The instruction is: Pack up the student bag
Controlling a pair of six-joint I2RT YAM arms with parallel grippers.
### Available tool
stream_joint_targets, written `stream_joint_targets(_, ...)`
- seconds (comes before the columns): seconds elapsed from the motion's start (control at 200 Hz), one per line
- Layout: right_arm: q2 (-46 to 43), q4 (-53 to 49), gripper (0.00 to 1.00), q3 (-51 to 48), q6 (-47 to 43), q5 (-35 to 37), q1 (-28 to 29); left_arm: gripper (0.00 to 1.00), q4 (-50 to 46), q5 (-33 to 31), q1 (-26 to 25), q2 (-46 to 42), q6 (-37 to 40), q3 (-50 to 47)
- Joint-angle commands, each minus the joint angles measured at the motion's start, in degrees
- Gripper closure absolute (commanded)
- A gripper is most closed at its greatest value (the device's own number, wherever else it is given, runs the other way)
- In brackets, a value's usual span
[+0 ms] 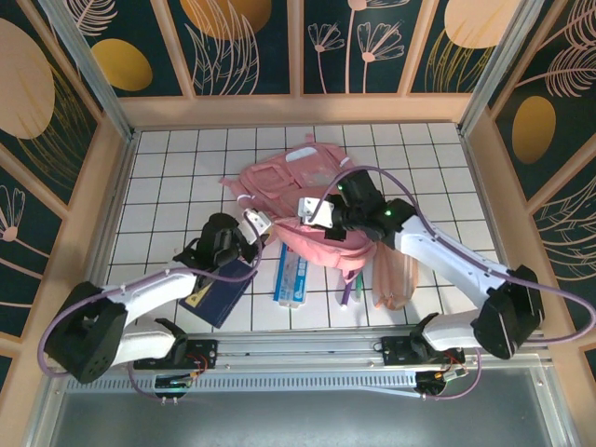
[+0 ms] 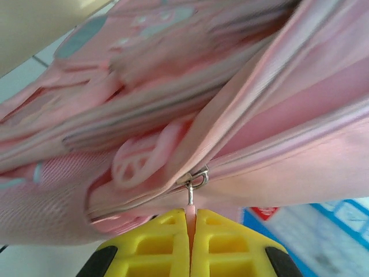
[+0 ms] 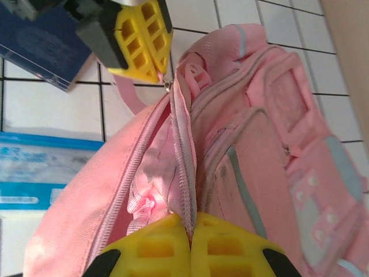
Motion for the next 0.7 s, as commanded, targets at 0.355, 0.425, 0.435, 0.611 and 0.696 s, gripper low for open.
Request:
stream_joint_targets(0.355,-9.82,15.98,1.0,-11.51,-0.55,0.73,0.62,0.89,2.62,-9.58,7.72,11.64,0.31,8.17)
stream_joint_targets(0.425,-9.64,18.93,1.0,-12.64,2.22,0.52,0.65,0.81,2.38,-6.7,7.74,10.8,1.2,7.96)
stream_joint_targets(0.435,-9.61,19.38,1.0,-12.77,2.75,0.43,0.67,0.8,2.35,-6.04,7.74,10.54,1.43,7.89)
stream_joint_targets(0.611,-7.56,26.44,0.94,-13.62,11.13,0.67,0.66,0.37,6.48,11.33,7.79,1.83,3.59,2.3)
stream_joint_targets(0.696,-8.03,31.14,0.94,-15.02,14.34,0.82,0.6,0.32,4.28,16.16,7.29,-1.17,6.08,2.18)
